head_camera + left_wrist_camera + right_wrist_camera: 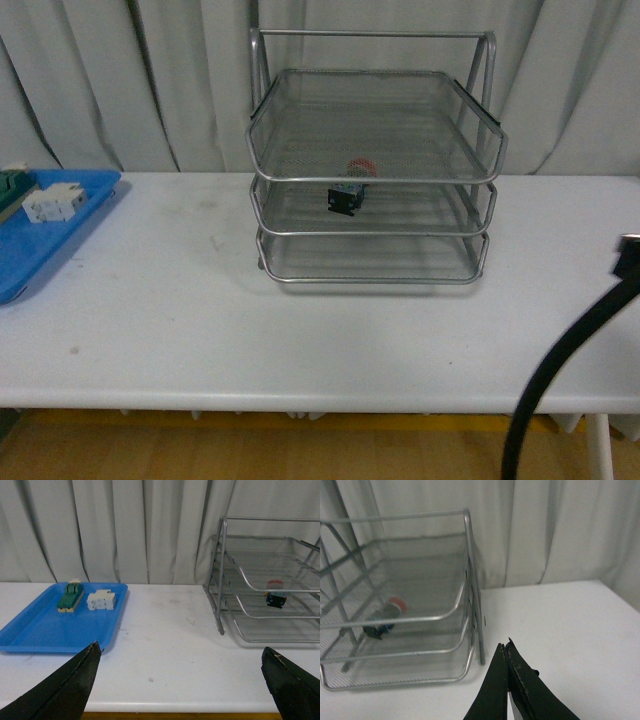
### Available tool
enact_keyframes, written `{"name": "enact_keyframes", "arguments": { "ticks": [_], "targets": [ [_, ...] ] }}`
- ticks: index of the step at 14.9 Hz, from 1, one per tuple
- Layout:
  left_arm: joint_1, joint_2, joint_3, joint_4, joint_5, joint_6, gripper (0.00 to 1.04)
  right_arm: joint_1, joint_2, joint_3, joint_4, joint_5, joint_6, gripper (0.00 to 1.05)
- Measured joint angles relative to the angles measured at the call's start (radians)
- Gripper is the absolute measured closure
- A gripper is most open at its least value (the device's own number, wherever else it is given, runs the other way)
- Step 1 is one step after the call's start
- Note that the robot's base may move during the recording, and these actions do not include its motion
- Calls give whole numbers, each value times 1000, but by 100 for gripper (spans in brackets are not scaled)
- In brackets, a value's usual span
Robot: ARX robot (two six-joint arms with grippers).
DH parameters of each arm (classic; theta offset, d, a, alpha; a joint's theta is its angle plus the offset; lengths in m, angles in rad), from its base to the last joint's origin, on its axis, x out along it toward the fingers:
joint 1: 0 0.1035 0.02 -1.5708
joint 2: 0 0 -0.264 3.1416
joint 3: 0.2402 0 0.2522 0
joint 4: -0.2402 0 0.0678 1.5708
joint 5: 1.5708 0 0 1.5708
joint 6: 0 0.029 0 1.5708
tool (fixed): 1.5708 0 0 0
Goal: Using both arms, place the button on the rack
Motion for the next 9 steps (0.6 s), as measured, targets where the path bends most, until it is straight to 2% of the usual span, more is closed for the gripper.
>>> {"name": "enact_keyframes", "arguments": {
  "ticks": [1,2,7,8,9],
  "targets": [
    [0,0,0,1,1,0,7,-70,-188,-117,-50,-79,-51,103],
    [0,0,0,1,1,0,7,-108,-296,-172,-100,-116,-59,103],
    [0,0,0,1,1,0,7,-178,-583,-256,-295,-182,-61,103],
    [0,0,0,1,1,0,7,-231,-643,-267,-343,-252,-63,103],
    [0,0,0,1,-1,0,7,-265,-698,-275,-389,-262,-62,103]
  ]
}}
